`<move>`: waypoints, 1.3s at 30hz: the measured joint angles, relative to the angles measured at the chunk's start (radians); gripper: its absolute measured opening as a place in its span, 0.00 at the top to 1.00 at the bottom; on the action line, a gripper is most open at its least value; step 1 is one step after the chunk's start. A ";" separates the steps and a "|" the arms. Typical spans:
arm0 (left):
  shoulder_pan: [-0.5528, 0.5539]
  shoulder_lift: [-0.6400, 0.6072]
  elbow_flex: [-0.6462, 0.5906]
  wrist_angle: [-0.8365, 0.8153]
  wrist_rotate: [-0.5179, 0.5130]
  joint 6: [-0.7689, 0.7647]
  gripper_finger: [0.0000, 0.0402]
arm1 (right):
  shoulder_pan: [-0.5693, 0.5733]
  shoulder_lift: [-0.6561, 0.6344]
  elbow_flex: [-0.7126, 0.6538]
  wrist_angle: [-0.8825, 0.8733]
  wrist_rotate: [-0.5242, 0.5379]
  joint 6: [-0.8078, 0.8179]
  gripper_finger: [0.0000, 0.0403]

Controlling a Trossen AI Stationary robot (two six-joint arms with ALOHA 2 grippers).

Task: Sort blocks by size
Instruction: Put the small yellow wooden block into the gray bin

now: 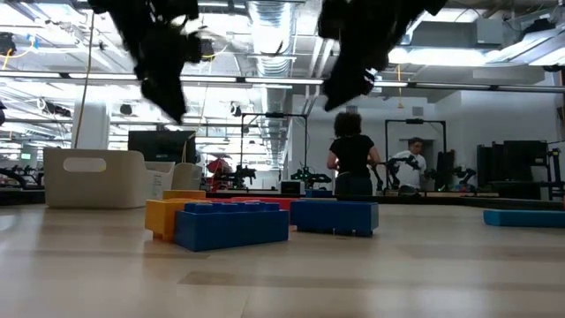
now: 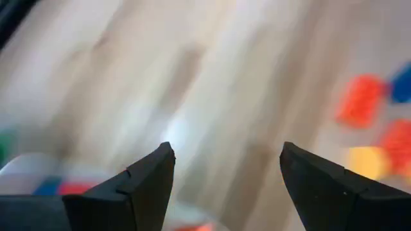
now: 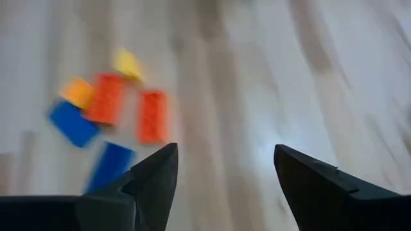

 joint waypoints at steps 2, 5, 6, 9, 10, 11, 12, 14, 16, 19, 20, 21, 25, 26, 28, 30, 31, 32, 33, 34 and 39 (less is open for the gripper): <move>-0.056 0.016 0.000 0.076 0.038 0.022 0.34 | -0.035 -0.010 -0.001 -0.070 0.018 0.017 0.29; -0.149 0.061 0.000 0.151 0.048 0.032 0.34 | -0.092 -0.039 -0.001 -0.155 0.020 0.026 0.29; -0.175 0.078 0.000 0.176 0.048 0.024 0.34 | -0.111 -0.048 -0.001 -0.181 0.021 0.027 0.29; -0.253 0.138 0.000 0.225 0.049 -0.017 0.34 | -0.155 -0.066 -0.001 -0.225 0.021 0.026 0.29; -0.276 0.157 0.000 0.236 0.050 -0.027 0.34 | -0.166 -0.075 -0.001 -0.232 0.021 0.021 0.29; -0.297 0.177 0.000 0.241 0.056 -0.038 0.34 | -0.175 -0.084 -0.001 -0.232 0.021 0.014 0.29; -0.315 0.197 0.000 0.247 0.070 -0.052 0.34 | -0.179 -0.095 -0.001 -0.230 0.021 0.004 0.29; -0.348 0.236 0.000 0.267 0.080 -0.098 0.34 | -0.186 -0.110 -0.001 -0.227 0.021 -0.028 0.29; -0.374 0.276 0.000 0.303 0.086 -0.155 0.34 | -0.186 -0.120 -0.001 -0.215 0.021 -0.064 0.29; -0.410 0.330 0.000 0.388 0.087 -0.218 0.34 | -0.186 -0.127 -0.001 -0.203 0.021 -0.115 0.29; -0.422 0.350 0.000 0.417 0.088 -0.231 0.34 | -0.185 -0.127 0.000 -0.201 0.021 -0.133 0.29; -0.432 0.369 0.000 0.443 0.088 -0.245 0.34 | -0.182 -0.126 0.000 -0.205 0.021 -0.149 0.29; -0.474 0.427 0.000 0.468 0.037 -0.307 0.34 | -0.170 -0.126 0.000 -0.223 0.021 -0.199 0.30; -0.486 0.435 0.000 0.462 0.008 -0.315 0.34 | -0.169 -0.126 0.000 -0.233 0.021 -0.207 0.30; -0.509 0.442 0.000 0.445 -0.058 -0.327 0.34 | -0.169 -0.128 0.000 -0.254 0.020 -0.216 0.30; -0.529 0.441 0.000 0.415 -0.122 -0.336 0.34 | -0.169 -0.131 0.000 -0.273 0.020 -0.225 0.30; -0.536 0.440 0.000 0.400 -0.140 -0.338 0.34 | -0.169 -0.132 0.000 -0.274 0.020 -0.226 0.30; -0.541 0.440 0.000 0.388 -0.144 -0.336 0.34 | -0.170 -0.135 0.000 -0.277 0.020 -0.226 0.30; -0.547 0.441 0.000 0.377 -0.142 -0.331 0.34 | -0.170 -0.137 0.000 -0.282 0.020 -0.227 0.30; -0.552 0.441 0.000 0.366 -0.135 -0.324 0.34 | -0.170 -0.138 0.000 -0.280 0.020 -0.227 0.30; -0.577 0.441 0.000 0.358 -0.093 -0.268 0.34 | -0.169 -0.144 0.000 -0.266 0.019 -0.226 0.30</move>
